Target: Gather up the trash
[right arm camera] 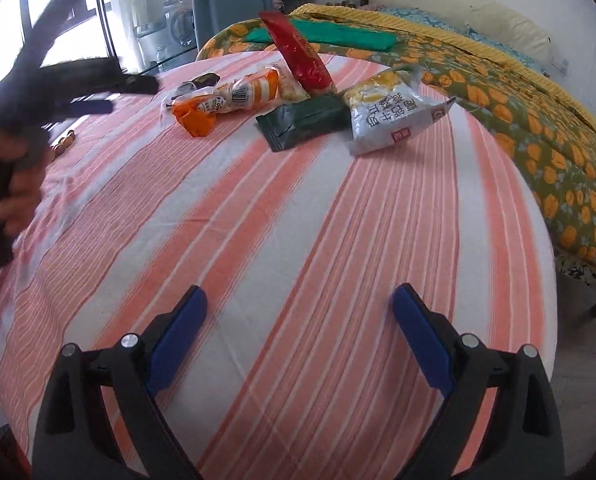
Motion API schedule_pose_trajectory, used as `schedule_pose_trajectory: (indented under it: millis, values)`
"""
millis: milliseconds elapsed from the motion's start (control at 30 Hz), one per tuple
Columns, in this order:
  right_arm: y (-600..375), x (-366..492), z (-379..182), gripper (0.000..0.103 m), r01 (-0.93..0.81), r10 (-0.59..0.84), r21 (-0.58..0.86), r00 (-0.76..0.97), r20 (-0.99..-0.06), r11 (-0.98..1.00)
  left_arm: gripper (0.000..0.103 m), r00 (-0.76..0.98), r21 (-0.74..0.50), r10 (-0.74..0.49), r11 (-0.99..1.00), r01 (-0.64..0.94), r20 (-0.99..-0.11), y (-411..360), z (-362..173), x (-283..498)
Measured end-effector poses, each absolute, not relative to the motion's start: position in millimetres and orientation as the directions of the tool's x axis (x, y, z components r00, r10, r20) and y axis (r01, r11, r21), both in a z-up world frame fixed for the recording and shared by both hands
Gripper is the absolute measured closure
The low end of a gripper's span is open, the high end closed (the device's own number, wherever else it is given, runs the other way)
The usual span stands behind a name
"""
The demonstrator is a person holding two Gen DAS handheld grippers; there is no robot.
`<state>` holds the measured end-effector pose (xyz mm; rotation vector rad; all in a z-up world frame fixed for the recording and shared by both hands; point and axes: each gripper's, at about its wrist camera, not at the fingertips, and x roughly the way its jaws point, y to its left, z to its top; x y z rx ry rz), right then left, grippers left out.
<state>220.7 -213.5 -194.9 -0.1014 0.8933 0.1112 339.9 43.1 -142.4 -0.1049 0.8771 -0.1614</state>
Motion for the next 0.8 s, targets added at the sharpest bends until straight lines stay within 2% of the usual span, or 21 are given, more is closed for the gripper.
schedule_pose_trajectory:
  millis: [167,233,300,367,633,800]
  values:
    - [-209,221,-195,0.011,-0.133,0.029,-0.073,0.632,-0.774,0.988,0.031,0.58,-0.166,-0.149,0.986,0.025,-0.801,30,-162,396]
    - [-211,220,-196,0.011,-0.133,0.032,-0.067,0.631,-0.775,0.989,0.041,0.56,-0.186,-0.159,0.983,0.008,-0.813,29,-170,405]
    - [-210,219,-196,0.011,-0.132,0.033,-0.066,0.631,-0.775,0.989,0.061,0.559,-0.177,-0.147,0.984,0.001,-0.816,27,-174,404]
    - [-210,219,-196,0.011,-0.132,0.034,-0.065,0.631,-0.775,0.989,0.066,0.568,-0.177,-0.158,0.984,0.023,-0.808,29,-173,400]
    - [-210,218,-196,0.011,-0.128,0.03,-0.066,0.633,-0.774,0.989,0.069,0.573,-0.097,-0.195,0.975,0.198,-0.796,46,-141,312]
    - [-211,218,-196,0.011,-0.125,0.032,-0.061,0.633,-0.774,0.99,0.065,0.515,-0.052,-0.23,0.94,0.336,-0.826,31,-151,237]
